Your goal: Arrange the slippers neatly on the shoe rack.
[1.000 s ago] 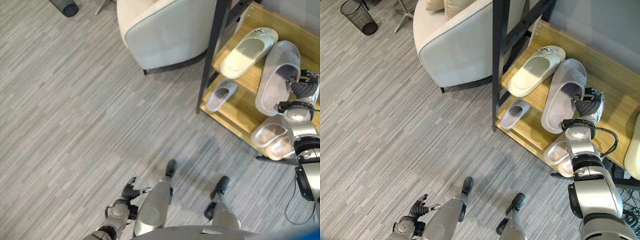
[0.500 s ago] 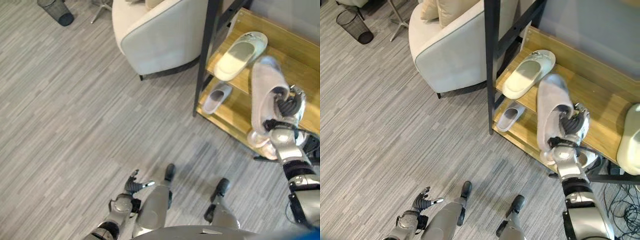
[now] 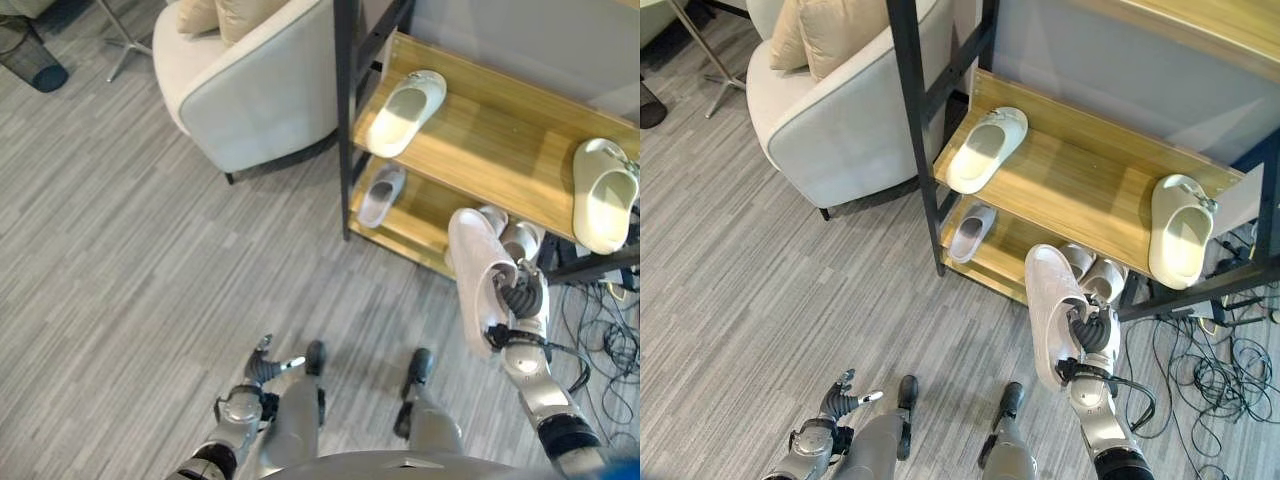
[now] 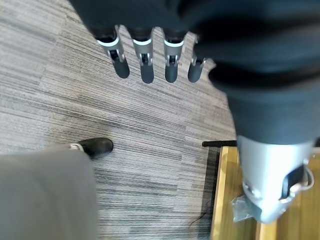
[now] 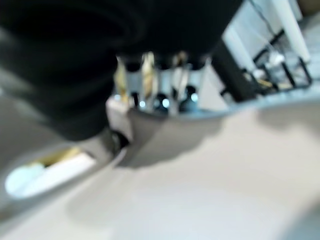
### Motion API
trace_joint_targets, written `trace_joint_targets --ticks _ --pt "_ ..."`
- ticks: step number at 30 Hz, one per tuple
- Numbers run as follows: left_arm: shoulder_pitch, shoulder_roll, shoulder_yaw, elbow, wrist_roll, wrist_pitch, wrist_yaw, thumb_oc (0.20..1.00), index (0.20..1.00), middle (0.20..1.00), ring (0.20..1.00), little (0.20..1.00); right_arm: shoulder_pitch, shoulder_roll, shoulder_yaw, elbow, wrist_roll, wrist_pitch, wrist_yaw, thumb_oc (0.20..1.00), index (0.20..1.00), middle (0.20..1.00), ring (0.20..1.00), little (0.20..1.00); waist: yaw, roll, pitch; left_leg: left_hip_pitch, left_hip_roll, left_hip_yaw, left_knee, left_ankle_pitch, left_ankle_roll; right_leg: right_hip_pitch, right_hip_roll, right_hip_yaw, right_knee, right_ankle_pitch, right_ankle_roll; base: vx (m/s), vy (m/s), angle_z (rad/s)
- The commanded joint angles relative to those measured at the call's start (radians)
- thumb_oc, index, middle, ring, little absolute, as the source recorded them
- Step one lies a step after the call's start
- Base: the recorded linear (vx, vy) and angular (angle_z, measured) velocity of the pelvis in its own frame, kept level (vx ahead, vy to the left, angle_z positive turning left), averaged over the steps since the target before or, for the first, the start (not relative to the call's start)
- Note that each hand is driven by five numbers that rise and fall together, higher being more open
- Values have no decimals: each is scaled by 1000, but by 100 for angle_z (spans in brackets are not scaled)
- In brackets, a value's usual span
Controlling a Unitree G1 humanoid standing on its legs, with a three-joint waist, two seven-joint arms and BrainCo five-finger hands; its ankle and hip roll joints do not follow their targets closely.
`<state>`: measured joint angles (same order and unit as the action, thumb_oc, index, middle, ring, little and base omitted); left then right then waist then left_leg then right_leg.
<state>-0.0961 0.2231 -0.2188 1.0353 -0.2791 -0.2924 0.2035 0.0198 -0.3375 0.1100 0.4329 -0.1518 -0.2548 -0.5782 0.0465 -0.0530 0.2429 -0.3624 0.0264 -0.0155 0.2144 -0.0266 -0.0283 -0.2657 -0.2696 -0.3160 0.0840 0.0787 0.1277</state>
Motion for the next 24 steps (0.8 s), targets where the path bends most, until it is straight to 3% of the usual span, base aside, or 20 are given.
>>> trace_joint_targets --ticks 1,3,8,9,10,15,19,24 --pt "-19 27 52 -24 -146 -62 33 1000 1000 1000 1000 1000 -37 -39 -19 -104 -8 -74 24 200 200 200 200 200 -16 15 55 -75 13 -61 39 -1 -31 100 -61 48 89 -97 50 -116 25 -23" --pt "-58 35 130 -85 -317 -123 59 1000 1000 1000 1000 1000 -30 -19 16 -103 12 -84 26 200 200 200 200 200 -32 15 88 -163 35 -65 161 -26 -31 -22 -56 94 257 -160 25 -176 36 -15" --pt "-99 38 195 -113 -427 -163 86 1000 1000 1000 1000 1000 -34 -32 42 -106 7 -89 21 200 200 200 200 200 -40 14 94 -258 51 -73 274 -56 -31 -133 -52 118 396 -208 10 -42 -6 -10" --pt "-126 35 220 -116 -466 -181 100 1000 1000 1000 1000 1000 -45 -45 58 -108 0 -90 15 200 200 200 200 200 -42 11 91 -302 62 -81 346 -110 -38 -187 -50 135 478 -261 10 60 -31 4" --pt "-138 32 235 -119 -501 -194 104 1000 1000 1000 1000 1000 -53 -53 65 -113 -3 -93 12 200 200 200 200 200 -44 11 91 -327 65 -85 366 -116 -39 -220 -49 141 507 -272 7 56 -32 -2" --pt "-226 7 290 -153 -672 -229 102 1000 1000 1000 1000 1000 -138 -73 101 -104 -9 -84 -28 200 200 200 200 200 -51 9 96 -492 72 -101 485 -151 -36 -407 -50 164 656 -330 -8 -21 -7 -9" --pt "-259 5 302 -172 -731 -237 88 1000 1000 1000 1000 1000 -185 -76 103 -97 -7 -75 -48 200 200 200 200 200 -55 13 90 -567 66 -108 536 -165 -31 -489 -54 178 712 -349 -15 0 -5 -3" --pt "-326 -2 295 -207 -804 -238 81 1000 1000 1000 1000 1000 -314 -94 83 -63 3 -45 -85 200 200 200 200 200 -62 30 72 -792 47 -128 738 -238 -21 -728 -84 245 919 -437 -55 43 -2 2"
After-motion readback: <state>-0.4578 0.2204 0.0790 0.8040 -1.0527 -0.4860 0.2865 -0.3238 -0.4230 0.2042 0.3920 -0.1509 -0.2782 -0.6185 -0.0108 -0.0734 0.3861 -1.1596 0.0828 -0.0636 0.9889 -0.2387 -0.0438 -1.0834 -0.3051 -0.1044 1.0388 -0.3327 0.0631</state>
